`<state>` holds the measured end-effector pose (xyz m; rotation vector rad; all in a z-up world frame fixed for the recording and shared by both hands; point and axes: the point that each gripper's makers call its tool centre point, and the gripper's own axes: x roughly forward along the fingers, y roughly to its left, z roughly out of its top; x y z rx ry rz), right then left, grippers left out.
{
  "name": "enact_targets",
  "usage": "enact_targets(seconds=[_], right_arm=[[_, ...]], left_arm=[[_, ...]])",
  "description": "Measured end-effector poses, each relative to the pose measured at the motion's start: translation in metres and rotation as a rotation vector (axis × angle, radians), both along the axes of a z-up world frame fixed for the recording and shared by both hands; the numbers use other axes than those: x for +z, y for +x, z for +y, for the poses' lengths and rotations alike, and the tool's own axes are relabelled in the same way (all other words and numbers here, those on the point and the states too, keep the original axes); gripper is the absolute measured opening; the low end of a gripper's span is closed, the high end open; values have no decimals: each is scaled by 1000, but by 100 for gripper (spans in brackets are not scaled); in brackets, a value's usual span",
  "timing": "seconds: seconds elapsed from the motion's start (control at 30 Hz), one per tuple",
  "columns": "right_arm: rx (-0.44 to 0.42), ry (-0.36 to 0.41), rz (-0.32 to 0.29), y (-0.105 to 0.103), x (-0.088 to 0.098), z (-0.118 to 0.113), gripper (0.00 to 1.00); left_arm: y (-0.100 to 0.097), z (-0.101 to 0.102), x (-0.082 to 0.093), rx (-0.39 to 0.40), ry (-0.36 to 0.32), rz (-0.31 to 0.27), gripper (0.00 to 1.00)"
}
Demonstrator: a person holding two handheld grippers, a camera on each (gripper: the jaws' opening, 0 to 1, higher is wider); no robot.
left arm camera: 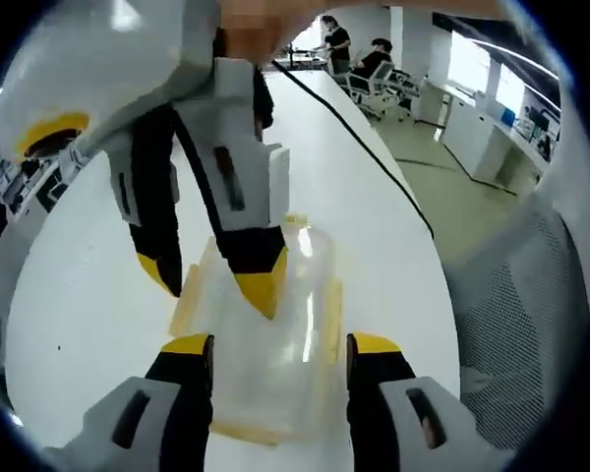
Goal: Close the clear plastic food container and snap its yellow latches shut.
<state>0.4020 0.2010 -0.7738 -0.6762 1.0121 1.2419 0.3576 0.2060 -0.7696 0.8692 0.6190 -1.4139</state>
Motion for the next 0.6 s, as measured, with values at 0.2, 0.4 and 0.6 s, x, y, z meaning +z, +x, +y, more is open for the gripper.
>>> enact_targets(seconds=[0.2, 0.4, 0.6], right_arm=[[0, 10, 22, 0, -1, 3, 46], [26, -4, 69, -3, -4, 5, 46], [46, -30, 103, -3, -5, 6, 45]], left_arm=[[1, -2, -3, 23, 11, -78, 53], [-4, -5, -7, 17, 36, -127, 53], [-2, -7, -8, 44, 54, -156, 51]])
